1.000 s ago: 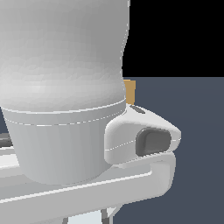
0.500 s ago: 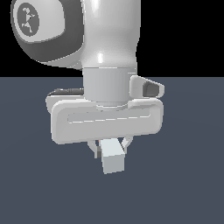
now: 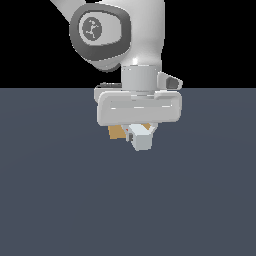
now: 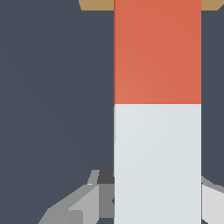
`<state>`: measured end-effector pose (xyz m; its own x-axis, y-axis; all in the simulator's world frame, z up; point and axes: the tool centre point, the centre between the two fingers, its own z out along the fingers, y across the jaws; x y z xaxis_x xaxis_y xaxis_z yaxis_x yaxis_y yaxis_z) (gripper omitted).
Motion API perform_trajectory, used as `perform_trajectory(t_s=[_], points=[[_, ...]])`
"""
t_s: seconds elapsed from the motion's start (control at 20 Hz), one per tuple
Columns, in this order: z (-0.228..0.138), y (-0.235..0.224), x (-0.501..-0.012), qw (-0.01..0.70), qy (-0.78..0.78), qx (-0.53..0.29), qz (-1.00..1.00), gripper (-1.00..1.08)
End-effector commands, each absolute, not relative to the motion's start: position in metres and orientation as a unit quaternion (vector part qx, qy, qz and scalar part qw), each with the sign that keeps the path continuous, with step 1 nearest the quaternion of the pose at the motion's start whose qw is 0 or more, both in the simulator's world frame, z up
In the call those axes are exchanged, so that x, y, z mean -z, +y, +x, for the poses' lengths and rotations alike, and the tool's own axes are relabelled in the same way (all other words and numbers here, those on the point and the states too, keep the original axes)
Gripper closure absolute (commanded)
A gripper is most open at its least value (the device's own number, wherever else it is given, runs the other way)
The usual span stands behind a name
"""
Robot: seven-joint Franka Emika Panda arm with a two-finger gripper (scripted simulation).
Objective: Insert the peg into the horizontal hole in a box.
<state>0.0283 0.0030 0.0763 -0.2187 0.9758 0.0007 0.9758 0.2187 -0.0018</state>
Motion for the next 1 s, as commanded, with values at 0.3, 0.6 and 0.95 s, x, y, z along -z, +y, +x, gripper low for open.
perform_trajectory(t_s=[0.3, 0.6, 0.95], points=[[0.041, 0.036, -0.086, 0.000, -0.780, 0.000, -0.625, 1.08], [0.041, 0.037, -0.085, 0.001, -0.781, -0.001, -0.625, 1.08], [0.045, 0.036, -0.087, 0.000, -0.781, 0.001, -0.625, 1.08]])
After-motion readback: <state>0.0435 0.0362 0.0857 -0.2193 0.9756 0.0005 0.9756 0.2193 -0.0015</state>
